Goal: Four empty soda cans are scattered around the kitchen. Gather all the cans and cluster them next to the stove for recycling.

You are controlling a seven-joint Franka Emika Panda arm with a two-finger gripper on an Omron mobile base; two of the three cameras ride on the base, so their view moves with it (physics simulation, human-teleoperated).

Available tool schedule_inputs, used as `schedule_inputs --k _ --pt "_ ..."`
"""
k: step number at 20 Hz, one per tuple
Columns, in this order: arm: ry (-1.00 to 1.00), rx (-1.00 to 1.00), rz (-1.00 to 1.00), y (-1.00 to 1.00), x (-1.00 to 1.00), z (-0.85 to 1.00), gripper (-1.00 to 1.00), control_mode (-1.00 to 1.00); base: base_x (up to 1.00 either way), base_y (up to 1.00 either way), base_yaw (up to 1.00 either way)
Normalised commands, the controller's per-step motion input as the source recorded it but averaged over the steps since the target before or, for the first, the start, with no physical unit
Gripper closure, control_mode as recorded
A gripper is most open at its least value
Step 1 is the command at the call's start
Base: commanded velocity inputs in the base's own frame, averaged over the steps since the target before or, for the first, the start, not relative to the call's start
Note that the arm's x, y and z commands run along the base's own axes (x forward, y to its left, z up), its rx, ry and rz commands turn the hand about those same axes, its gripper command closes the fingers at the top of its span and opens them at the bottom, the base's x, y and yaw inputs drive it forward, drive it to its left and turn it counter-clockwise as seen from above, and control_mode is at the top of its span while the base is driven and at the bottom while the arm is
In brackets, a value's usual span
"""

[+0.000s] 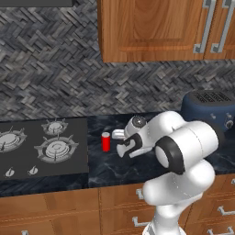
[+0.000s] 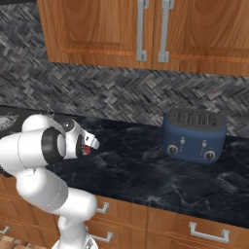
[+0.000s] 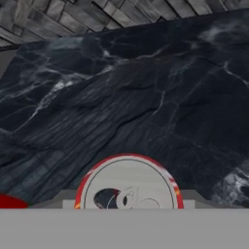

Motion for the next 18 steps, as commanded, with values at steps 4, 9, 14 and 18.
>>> schedule_inputs --k 4,9,14,18 --pt "0.01 0.00 -0.04 0.00 -0.02 -0.20 -1.00 -1.00 0.00 0.00 0.00" --pt "0.02 0.01 -0.05 0.00 -0.04 -0.08 -1.00 -1.00 0.00 0.00 0.00" --pt "0.00 0.03 -0.01 0.00 -0.01 0.01 -1.00 -1.00 0.00 0.00 0.00" --pt "0.00 0.04 0.00 0.00 -0.05 0.06 -1.00 -1.00 0.00 0.00 0.00"
